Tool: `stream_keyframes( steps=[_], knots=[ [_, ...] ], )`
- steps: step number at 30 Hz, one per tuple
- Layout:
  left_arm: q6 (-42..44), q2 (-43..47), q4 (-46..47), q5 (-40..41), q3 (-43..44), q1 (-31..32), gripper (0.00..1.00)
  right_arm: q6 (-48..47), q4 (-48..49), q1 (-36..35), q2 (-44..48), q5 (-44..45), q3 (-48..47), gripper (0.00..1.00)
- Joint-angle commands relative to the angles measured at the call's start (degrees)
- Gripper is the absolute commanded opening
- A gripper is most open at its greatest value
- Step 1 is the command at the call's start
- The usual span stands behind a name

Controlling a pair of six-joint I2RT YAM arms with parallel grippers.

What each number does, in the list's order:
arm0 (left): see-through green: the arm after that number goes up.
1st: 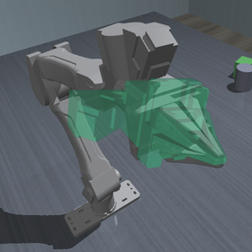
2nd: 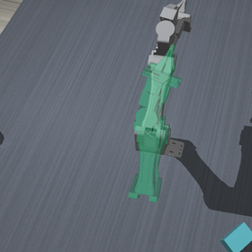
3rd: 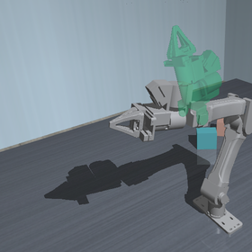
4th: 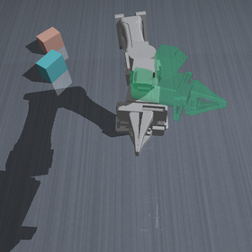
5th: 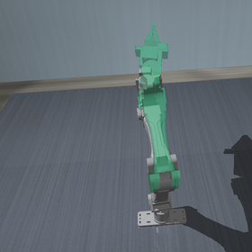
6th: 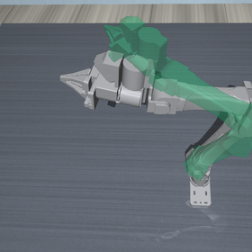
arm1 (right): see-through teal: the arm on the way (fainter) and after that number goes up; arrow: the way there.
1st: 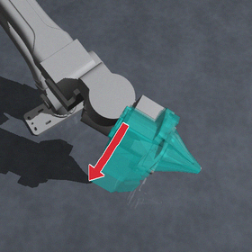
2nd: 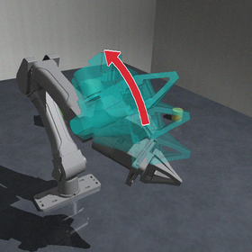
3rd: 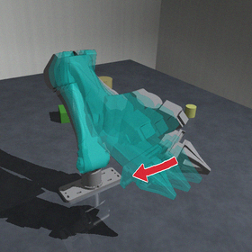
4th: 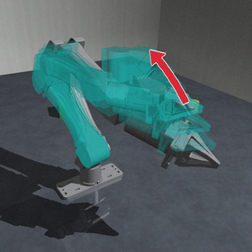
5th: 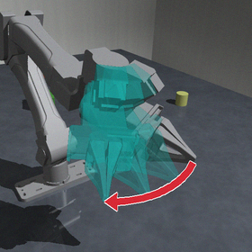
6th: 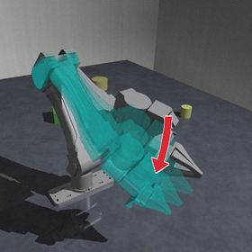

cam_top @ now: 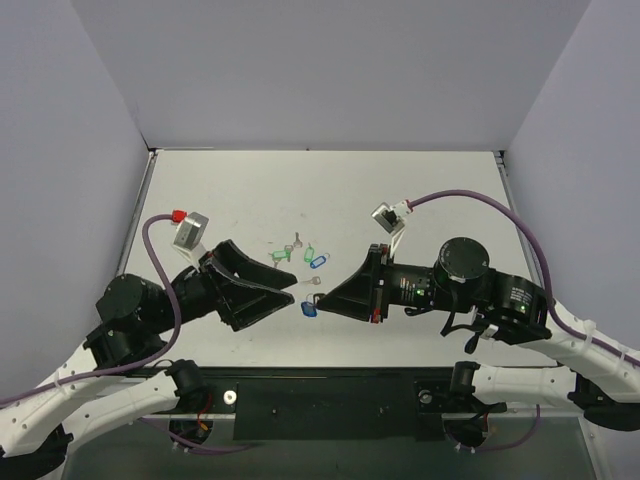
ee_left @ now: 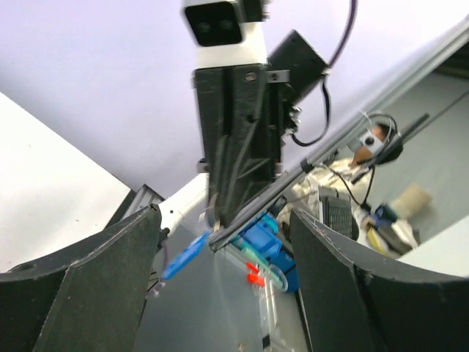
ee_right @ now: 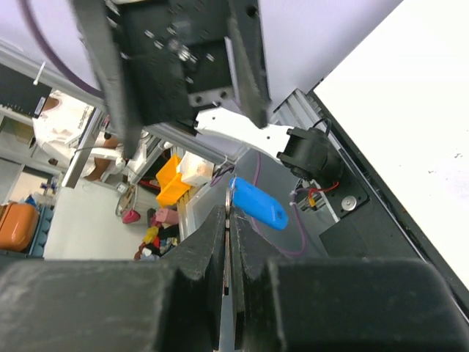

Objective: Remove the keys from the keyring

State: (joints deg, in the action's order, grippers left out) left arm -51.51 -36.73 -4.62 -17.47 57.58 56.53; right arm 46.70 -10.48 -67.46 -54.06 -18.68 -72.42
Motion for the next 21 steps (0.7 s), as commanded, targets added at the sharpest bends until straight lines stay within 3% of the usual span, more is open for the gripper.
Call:
stream_keyframes(
  steps=[1,7,15,21],
  knots=[
    [-10.4,3.8,20.0,9.1,-10.0,0.0,0.81,0.2,4.2,0.0,1.9,4.4,-1.6,0.00],
    [-11.2,2.4,21.5,8.3,-10.3,0.1,0.80,0.6,6.7,0.0,2.3,7.4,-1.4,0.00],
    [-12.5,0.5,25.4,6.1,-11.2,0.1,0.70,0.5,7.3,0.1,1.8,8.7,-1.8,0.00],
    [-13.1,-0.9,26.3,4.9,-12.1,0.2,0.67,0.7,7.7,0.3,1.2,8.7,-2.4,0.00]
  ],
)
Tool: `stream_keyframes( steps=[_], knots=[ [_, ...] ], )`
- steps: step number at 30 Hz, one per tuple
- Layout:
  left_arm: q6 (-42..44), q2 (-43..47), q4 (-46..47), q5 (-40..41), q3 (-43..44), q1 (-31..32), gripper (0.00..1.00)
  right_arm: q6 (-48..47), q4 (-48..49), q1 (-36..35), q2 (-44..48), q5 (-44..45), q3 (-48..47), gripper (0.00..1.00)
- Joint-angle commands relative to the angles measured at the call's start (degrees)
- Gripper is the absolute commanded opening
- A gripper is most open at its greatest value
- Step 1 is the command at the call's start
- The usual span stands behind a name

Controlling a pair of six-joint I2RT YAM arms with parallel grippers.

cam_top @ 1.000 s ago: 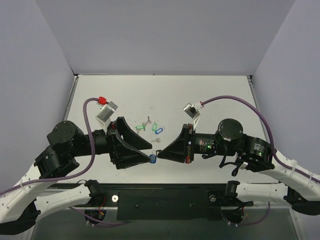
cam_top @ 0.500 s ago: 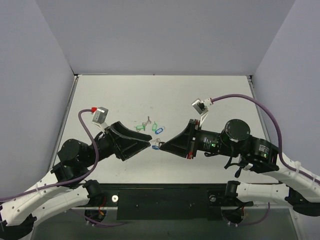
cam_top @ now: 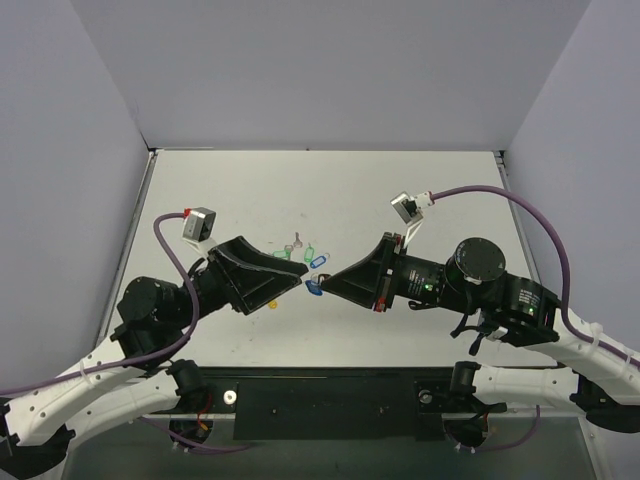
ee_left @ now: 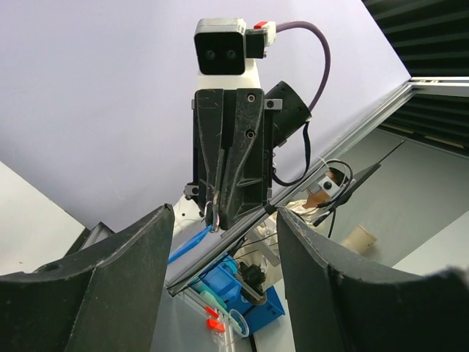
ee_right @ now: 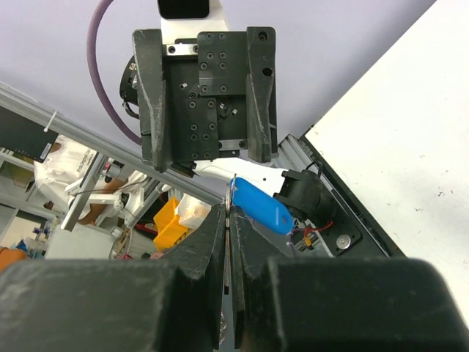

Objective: Remove the keys from the keyring

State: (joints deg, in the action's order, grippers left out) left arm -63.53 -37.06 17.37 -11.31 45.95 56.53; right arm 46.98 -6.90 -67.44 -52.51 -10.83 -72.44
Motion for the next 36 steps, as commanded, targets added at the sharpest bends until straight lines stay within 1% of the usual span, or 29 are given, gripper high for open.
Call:
stream_keyframes(
  steps=[1,5,12,20,22,24,26,28,33,36],
  knots=[
    [-1.1,-0.5,4.4,-1.3,-0.6,0.2,0.67,0.4,4.0,0.3,-0.3,0.6,-2.4,0.00],
    [-1.2,-1.1,5.0,-1.7,-1.0,0.3,0.66,0.5,4.2,0.4,-0.8,0.4,-2.4,0.00],
    [-0.5,-2.9,4.3,-4.2,0.3,0.4,0.56,0.6,4.3,0.6,-1.1,0.3,-2.6,0.00],
    [-0.3,-1.9,3.6,-3.8,-0.8,0.4,0.44,0.7,4.3,0.6,-1.5,0.2,-2.7,0.00],
    [-0.3,-1.6,3.6,-3.7,-1.0,0.4,0.39,0.7,4.3,0.6,-1.5,0.1,-2.5,0.00],
    [-0.3,-1.4,3.5,-3.8,-1.0,0.4,0.31,0.7,4.3,0.6,-1.5,0.2,-2.6,0.00],
    [0.0,-1.3,3.3,-3.7,-1.0,0.4,0.26,0.7,4.3,0.6,-1.5,0.2,-2.6,0.00],
    [0.2,-1.2,2.9,-3.6,-0.9,0.4,0.24,0.7,4.3,0.7,-1.6,0.3,-2.5,0.00],
    [0.3,-0.6,2.5,-3.5,-1.0,0.5,0.23,0.7,4.3,0.8,-2.0,0.3,-2.5,0.00],
    [0.3,-0.6,2.7,-4.2,-1.0,0.6,0.19,0.7,4.3,0.8,-2.2,0.1,-2.8,0.00]
  ],
)
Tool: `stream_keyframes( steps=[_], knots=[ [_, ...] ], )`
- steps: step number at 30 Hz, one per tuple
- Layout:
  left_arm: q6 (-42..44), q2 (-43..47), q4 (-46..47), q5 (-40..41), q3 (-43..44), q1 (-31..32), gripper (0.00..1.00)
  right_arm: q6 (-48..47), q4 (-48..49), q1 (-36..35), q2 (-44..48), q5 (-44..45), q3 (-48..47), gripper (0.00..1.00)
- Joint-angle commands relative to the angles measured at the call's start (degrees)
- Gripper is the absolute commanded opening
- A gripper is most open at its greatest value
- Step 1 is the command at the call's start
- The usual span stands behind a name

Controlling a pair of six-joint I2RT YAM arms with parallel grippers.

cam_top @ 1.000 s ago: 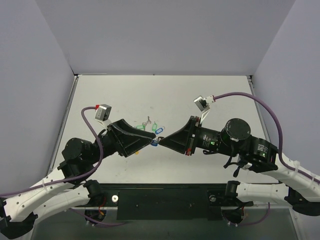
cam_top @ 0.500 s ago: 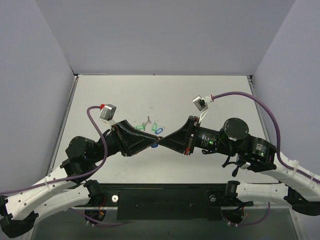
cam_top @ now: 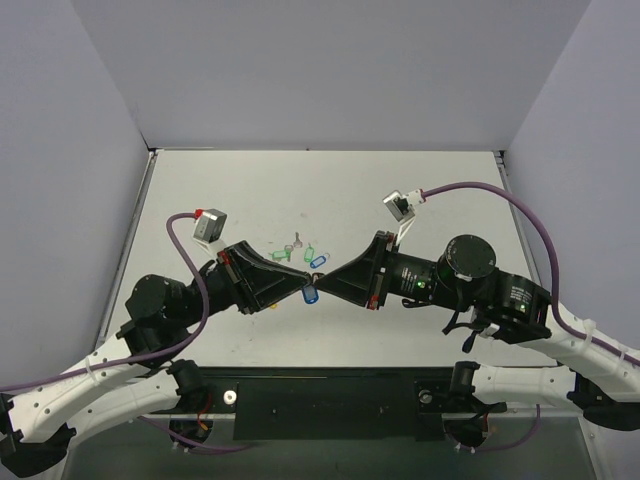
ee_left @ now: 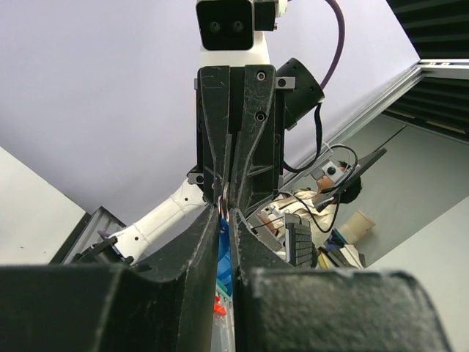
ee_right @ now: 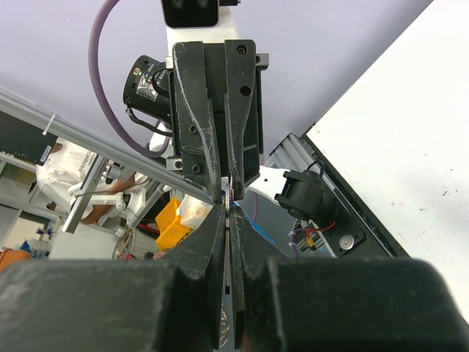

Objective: Remove the keys from the keyring

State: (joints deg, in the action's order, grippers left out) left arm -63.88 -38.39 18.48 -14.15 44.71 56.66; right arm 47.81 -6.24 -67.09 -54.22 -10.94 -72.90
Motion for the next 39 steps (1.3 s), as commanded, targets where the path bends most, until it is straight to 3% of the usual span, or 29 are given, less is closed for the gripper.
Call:
stream_keyframes(
  steps=[1,9,16,25,39],
  knots=[
    [0.7,0.8,1.6,-1.3,0.3,0.4,0.18,-0.1,3.6,0.5,-0.5,0.2,-2.3,0.00],
    [1.1,1.0,0.2,-2.5,1.2,0.4,0.00,0.2,3.3,0.5,-0.6,-0.4,-2.2,0.00],
    [3.3,1.0,-4.1,-4.3,3.8,0.4,0.00,0.2,1.7,0.6,-0.7,-1.6,-2.4,0.00],
    [9.6,0.6,-20.3,-7.6,10.9,0.3,0.00,-1.1,-4.6,0.7,-2.3,-6.8,-5.7,0.00],
    [13.2,-0.1,-27.7,-11.6,14.5,0.4,0.00,-2.0,-9.0,0.7,-3.7,-9.9,-7.3,0.00]
  ],
)
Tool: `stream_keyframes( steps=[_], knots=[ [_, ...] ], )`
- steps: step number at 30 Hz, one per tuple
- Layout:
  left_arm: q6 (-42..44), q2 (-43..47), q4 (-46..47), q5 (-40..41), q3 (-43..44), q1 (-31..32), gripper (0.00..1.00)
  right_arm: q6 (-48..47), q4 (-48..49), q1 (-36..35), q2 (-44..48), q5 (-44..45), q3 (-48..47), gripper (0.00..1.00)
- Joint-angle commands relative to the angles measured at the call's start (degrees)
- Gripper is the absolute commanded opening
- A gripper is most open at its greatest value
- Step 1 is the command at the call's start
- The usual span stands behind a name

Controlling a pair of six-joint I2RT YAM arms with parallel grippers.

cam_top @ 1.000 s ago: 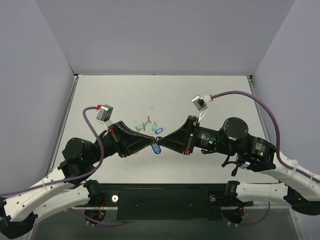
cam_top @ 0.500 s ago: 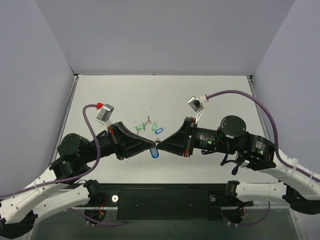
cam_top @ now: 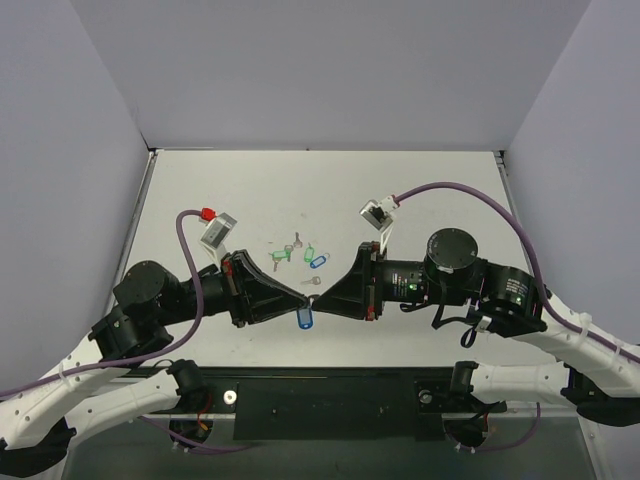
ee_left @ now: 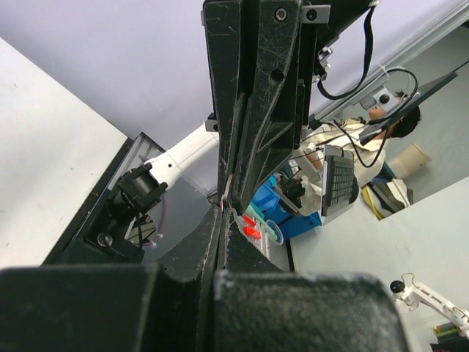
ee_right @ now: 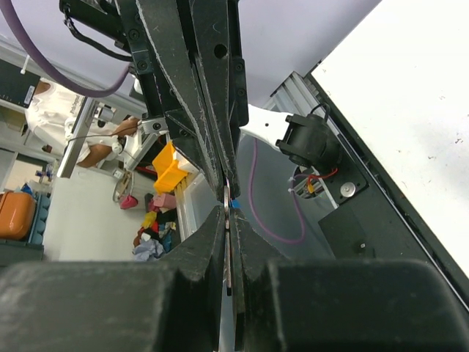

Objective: Remove the keys from the keyring

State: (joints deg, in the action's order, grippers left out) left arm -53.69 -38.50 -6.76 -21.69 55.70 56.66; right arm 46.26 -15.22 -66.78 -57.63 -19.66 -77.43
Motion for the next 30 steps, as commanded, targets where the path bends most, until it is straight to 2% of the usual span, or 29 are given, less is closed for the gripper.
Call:
stream_keyframes(
  steps=[1,11,30],
  knots=[
    [3.5,-0.1,-3.3,-4.7,4.1,0.4,0.00,-0.6,-0.2,0.5,-0.5,-1.4,-3.2,0.00],
    [9.0,-2.0,-12.7,-8.9,9.5,0.3,0.00,-1.5,-3.2,0.4,-2.1,-4.6,-4.9,0.00],
    [9.7,-3.9,-12.3,-15.0,10.7,0.4,0.00,-1.3,-3.6,0.3,-4.2,-7.3,-6.2,0.00]
  ],
)
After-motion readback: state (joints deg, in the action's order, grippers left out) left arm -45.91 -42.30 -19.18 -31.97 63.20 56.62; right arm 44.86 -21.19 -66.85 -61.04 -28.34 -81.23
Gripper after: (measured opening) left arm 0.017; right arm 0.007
